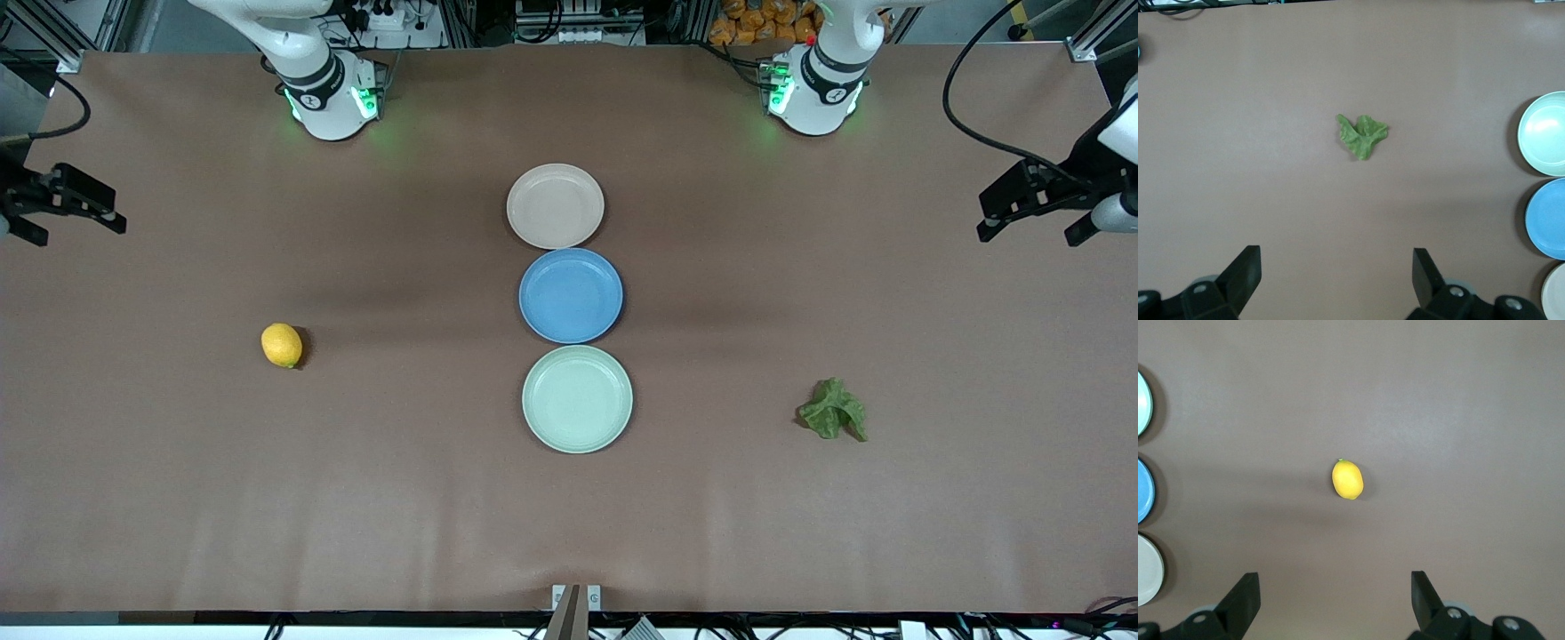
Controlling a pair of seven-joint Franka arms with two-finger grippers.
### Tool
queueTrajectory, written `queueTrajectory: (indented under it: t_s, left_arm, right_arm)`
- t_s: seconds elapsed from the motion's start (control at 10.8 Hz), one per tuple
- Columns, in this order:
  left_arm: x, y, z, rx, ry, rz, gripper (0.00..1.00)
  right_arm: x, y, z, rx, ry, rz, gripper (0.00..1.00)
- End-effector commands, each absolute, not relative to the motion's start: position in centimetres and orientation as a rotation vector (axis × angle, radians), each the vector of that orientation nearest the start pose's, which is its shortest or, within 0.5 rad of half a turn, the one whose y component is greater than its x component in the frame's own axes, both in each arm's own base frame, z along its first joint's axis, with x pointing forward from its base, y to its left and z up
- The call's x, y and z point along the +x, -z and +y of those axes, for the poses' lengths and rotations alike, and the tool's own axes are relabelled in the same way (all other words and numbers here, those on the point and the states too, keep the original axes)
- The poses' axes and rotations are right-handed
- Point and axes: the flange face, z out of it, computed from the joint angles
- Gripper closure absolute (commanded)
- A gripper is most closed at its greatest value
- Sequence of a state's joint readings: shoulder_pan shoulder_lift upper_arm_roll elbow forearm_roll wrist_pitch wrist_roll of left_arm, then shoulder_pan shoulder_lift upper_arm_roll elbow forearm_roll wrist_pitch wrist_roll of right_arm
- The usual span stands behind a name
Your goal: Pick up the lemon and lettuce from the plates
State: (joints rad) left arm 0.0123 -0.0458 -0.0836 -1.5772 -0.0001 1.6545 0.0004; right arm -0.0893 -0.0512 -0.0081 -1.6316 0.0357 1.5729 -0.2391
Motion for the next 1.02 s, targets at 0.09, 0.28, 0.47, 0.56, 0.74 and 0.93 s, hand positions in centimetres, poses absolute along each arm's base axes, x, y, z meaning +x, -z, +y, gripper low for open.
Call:
queueTrajectory:
  t_s: [0.09,0.28,0.47,0.56,0.74,0.93]
  left_arm:
    - [54.5,-65.9,-3.8,-3.154,0.135,0.119,0.0]
    - [54.5,-65.9,-3.6,-3.147,0.132,0.116,0.0]
    - [54.4,-65.9,-4.1,-3.145,0.132,0.128,0.0]
    - [54.4,-65.9,-4.0,-3.15,0.132,0.124,0.0]
    - [54.3,-65.9,-3.7,-3.158,0.113,0.113,0.0]
    - [54.1,-65.8,-3.6,-3.158,0.091,0.11,0.0]
  right_arm:
    - [52.9,-64.1,-5.8,-3.113,0.004,-0.154,0.0]
    - [52.6,-64.2,-6.5,-3.114,-0.029,-0.107,0.0]
    - [51.6,-65.2,-6.9,-3.107,-0.092,0.029,0.0]
    - [51.6,-65.6,-6.8,-3.107,-0.092,0.041,0.0]
    - [51.6,-65.7,-6.8,-3.106,-0.085,0.038,0.0]
    - [51.7,-65.9,-6.8,-3.104,-0.063,0.03,0.0]
